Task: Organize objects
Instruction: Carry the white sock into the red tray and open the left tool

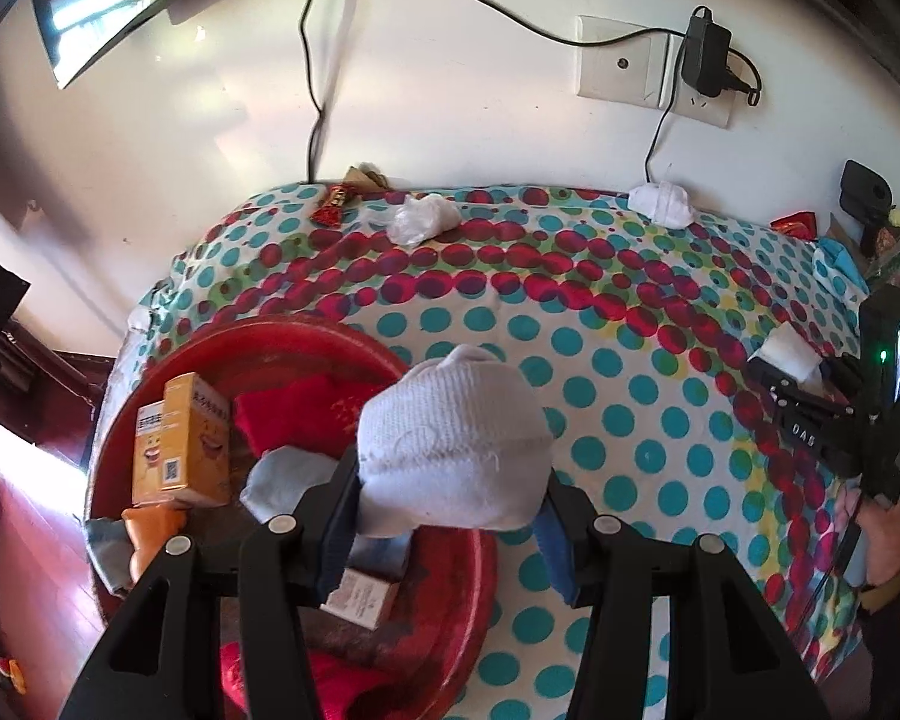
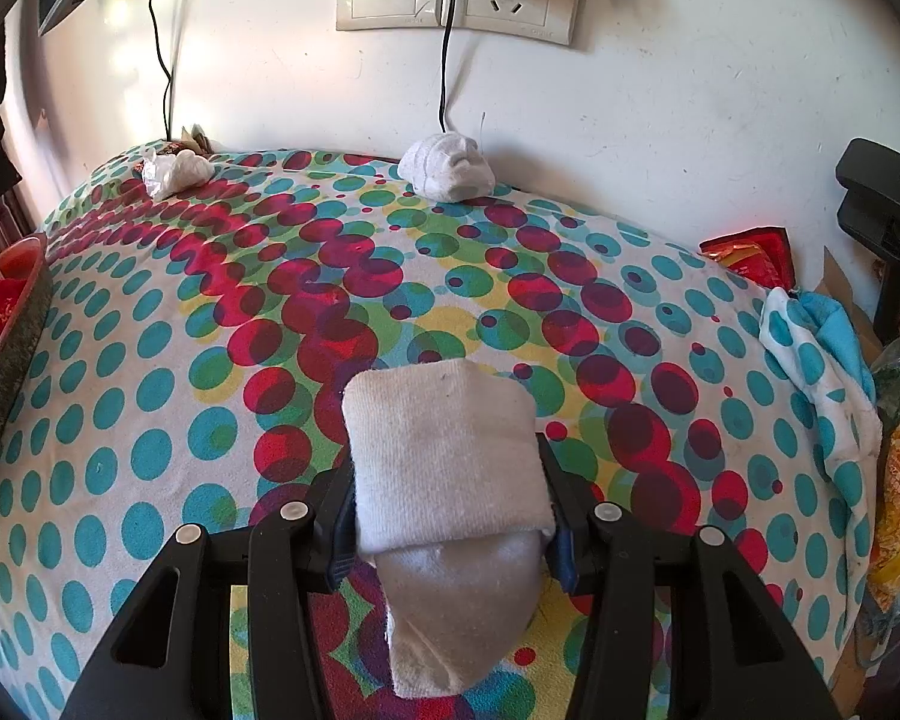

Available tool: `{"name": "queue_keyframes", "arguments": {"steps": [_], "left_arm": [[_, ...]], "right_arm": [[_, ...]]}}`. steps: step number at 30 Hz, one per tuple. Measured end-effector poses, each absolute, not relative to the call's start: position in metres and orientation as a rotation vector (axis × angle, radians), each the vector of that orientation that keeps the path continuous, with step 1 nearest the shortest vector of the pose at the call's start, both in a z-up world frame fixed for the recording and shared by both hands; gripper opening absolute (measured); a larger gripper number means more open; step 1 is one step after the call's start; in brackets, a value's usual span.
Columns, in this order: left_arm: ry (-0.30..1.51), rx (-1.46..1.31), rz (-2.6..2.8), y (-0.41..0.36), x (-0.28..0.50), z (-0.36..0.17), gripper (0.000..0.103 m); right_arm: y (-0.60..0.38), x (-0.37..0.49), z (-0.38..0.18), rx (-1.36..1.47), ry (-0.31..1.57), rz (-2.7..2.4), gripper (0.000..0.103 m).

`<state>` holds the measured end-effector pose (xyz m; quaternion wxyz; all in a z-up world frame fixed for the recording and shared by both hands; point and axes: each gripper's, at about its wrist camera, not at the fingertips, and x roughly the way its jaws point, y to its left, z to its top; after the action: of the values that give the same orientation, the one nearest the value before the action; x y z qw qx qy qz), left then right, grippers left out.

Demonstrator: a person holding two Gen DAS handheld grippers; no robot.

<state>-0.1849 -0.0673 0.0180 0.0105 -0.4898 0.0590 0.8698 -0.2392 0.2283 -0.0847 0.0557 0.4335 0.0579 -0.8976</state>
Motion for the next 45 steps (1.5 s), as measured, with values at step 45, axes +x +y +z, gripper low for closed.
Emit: {"name": "queue_keyframes", "arguments": {"steps": [45], "left_arm": [[-0.001,-1.824,2.726,-0.202,-0.148,-0.037,0.054]], "right_arm": [[0.226,-0.239,-0.085,1.315,0.195,-2.732,0.047]]}}
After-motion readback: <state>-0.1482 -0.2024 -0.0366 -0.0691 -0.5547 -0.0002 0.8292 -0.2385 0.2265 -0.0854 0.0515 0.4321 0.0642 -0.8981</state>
